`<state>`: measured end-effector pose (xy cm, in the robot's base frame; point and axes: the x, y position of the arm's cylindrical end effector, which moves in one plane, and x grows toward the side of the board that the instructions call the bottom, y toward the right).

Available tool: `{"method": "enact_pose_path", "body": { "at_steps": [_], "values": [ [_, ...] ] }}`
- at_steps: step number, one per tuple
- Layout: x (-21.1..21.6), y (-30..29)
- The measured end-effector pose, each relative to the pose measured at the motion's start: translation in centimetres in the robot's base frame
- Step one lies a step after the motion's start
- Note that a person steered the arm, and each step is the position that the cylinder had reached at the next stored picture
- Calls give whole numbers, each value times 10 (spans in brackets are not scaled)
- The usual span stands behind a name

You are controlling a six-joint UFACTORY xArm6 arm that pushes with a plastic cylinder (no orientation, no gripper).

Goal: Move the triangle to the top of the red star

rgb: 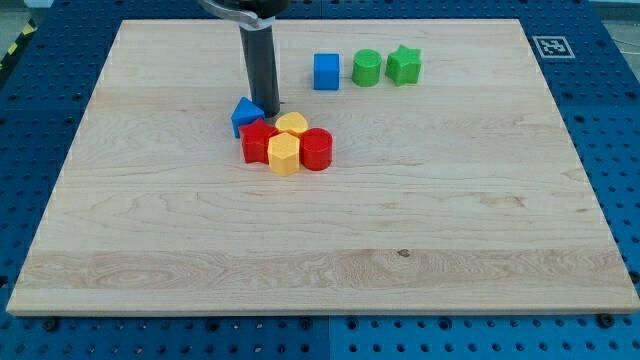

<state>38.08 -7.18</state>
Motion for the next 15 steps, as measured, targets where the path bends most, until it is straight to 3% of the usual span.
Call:
{"method": "enact_pose_path", "body": {
  "at_steps": [1, 2, 3, 4, 8, 15],
  "values": [
    [0, 0],
    [-58, 0],
    [-71, -46],
    [-59, -100],
    [24, -97],
    [24, -50]
  ]
}}
